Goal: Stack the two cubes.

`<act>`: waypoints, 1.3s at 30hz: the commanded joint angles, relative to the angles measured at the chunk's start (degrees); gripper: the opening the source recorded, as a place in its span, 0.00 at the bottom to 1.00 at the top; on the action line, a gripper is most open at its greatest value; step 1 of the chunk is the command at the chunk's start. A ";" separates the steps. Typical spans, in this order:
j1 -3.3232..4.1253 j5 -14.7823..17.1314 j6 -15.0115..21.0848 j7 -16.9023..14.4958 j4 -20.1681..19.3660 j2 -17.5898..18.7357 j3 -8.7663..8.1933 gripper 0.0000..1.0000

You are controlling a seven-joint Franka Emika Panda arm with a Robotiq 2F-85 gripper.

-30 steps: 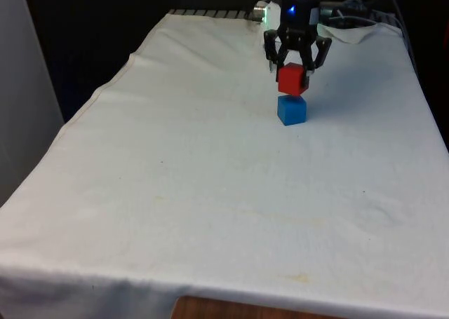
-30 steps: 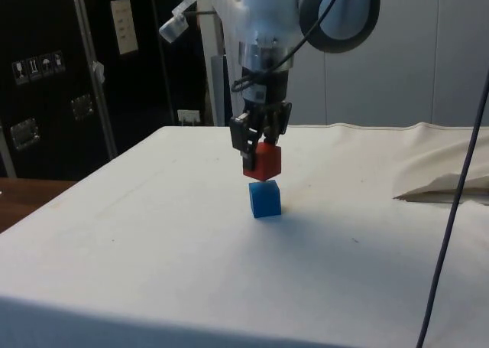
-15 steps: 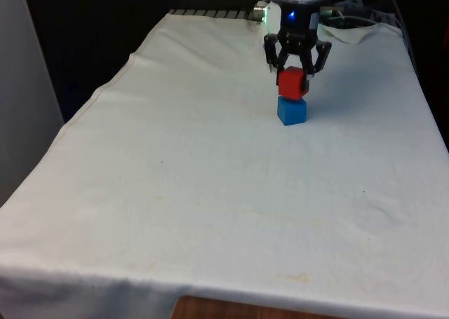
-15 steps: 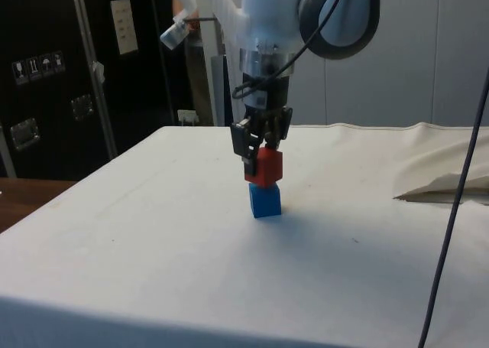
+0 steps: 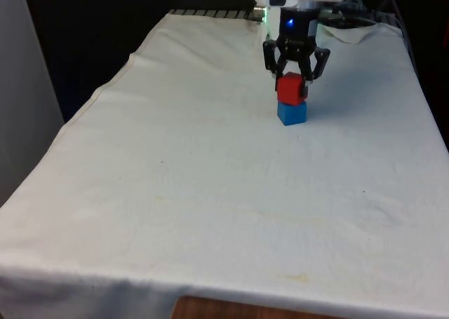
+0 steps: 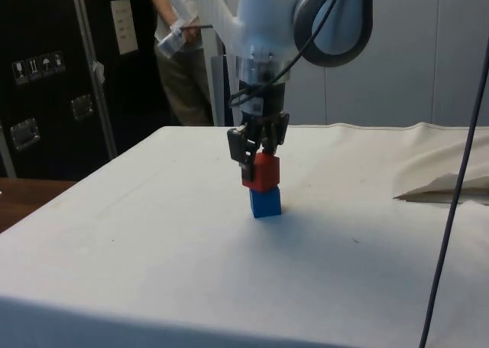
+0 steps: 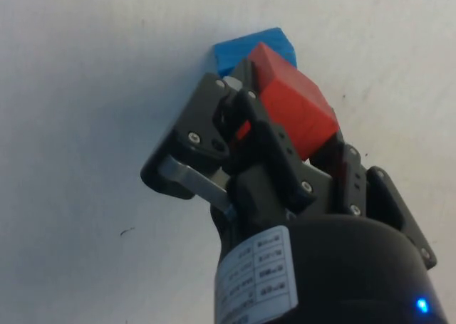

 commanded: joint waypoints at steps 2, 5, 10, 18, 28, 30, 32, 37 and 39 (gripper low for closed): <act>-0.29 1.32 0.69 -0.86 -0.17 0.23 0.52 0.04; -0.46 1.38 0.74 -1.03 -0.23 0.23 0.52 0.19; -0.52 1.38 0.74 -1.15 -0.23 0.17 0.52 0.58; -0.63 1.43 0.74 -1.20 -0.29 0.17 0.52 1.00; -0.52 1.26 -2.01 -1.32 0.52 -1.49 0.29 1.00; -0.52 1.32 -3.15 -1.60 0.97 -2.01 0.17 1.00; -0.46 1.38 -4.30 -1.95 1.55 -2.35 0.06 1.00; -0.46 1.43 -6.99 -2.98 3.21 -2.75 -0.23 1.00; -0.52 1.49 -8.19 -3.78 4.35 -2.58 -0.46 1.00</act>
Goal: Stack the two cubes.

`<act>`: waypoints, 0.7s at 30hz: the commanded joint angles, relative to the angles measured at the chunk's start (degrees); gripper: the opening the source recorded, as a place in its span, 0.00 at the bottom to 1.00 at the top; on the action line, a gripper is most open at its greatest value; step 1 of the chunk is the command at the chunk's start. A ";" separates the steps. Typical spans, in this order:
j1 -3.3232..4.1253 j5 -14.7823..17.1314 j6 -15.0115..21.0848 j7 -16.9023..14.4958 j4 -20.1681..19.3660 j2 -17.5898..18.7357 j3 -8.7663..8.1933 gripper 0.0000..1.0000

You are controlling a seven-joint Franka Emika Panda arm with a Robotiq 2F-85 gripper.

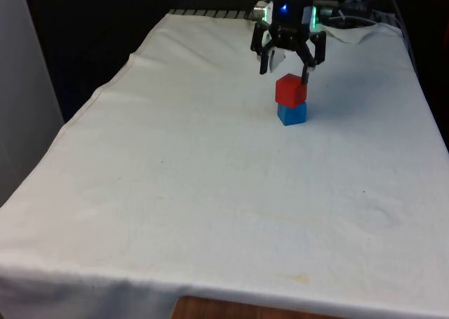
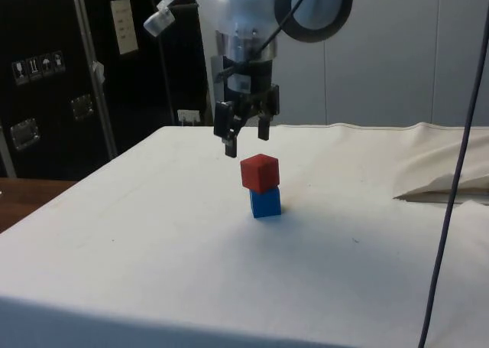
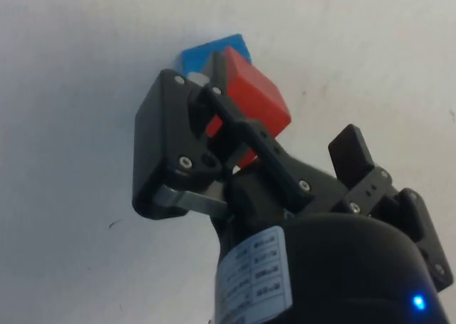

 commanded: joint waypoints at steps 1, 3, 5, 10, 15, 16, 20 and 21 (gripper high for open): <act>-0.11 1.49 -0.52 -1.38 0.46 0.29 0.34 1.00; 0.00 0.00 -0.40 -0.29 0.40 0.06 -0.06 1.00; -0.17 1.49 -1.83 -2.06 1.66 0.46 0.17 1.00; -0.17 1.49 -4.41 -3.72 4.18 0.74 0.06 1.00; -0.17 1.38 -6.13 -5.21 5.73 0.80 0.00 1.00; -0.17 1.32 -6.36 -5.50 5.90 0.80 0.00 1.00; -0.11 1.09 -6.99 -6.88 6.47 0.63 -0.06 1.00; -0.11 1.03 -7.10 -7.22 6.53 0.57 -0.11 1.00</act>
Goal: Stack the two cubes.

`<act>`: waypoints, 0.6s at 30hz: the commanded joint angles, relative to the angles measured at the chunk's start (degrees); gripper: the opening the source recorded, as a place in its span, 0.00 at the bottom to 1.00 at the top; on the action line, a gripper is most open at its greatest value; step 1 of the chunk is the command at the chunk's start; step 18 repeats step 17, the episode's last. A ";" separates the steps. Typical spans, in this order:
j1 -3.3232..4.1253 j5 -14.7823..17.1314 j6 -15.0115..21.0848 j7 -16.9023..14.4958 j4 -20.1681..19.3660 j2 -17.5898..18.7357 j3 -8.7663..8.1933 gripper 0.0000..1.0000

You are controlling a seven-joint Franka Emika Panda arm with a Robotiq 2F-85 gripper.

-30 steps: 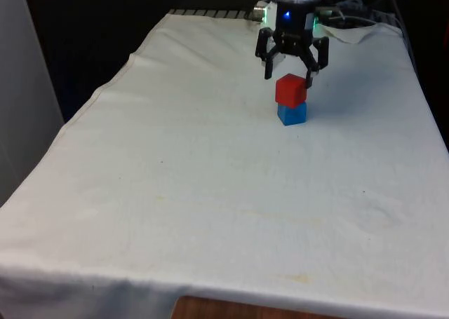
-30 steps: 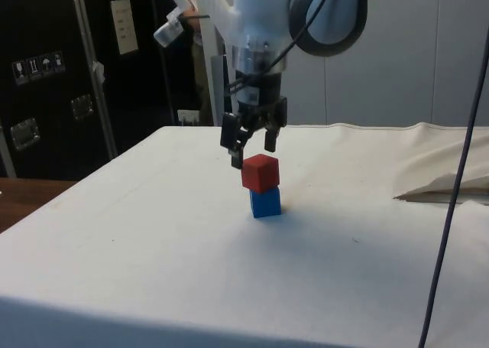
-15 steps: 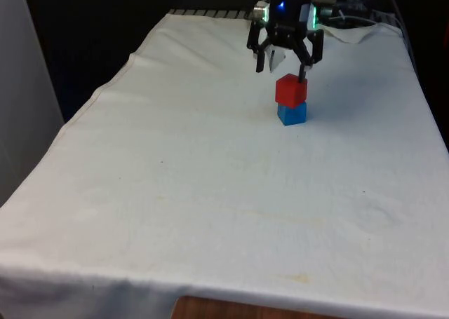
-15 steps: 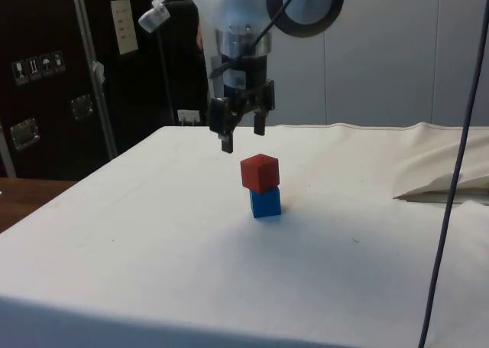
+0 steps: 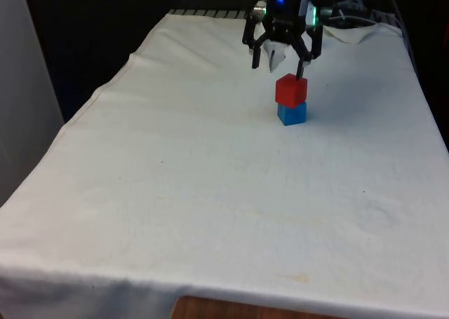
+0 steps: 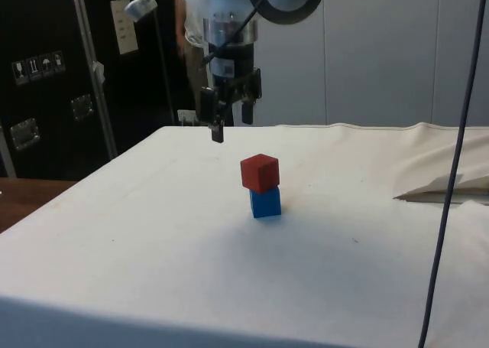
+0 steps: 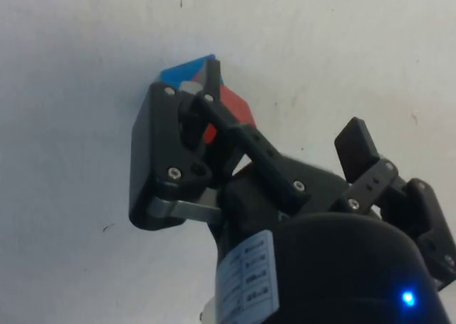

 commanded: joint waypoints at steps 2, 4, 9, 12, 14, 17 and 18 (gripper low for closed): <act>0.00 0.97 -0.52 -1.78 0.11 -0.23 0.23 1.00; 0.00 0.86 -0.63 -3.04 0.34 -0.34 0.23 1.00; 0.06 0.74 -0.80 -4.98 0.63 -0.57 0.23 1.00; 0.06 0.74 -0.92 -6.19 0.80 -0.69 0.23 1.00; 0.06 0.74 -0.92 -6.93 0.92 -0.74 0.23 1.00; 0.00 0.00 -0.34 -6.76 0.92 -0.69 0.00 1.00; 0.00 0.00 -0.34 -6.76 0.92 -0.69 0.00 1.00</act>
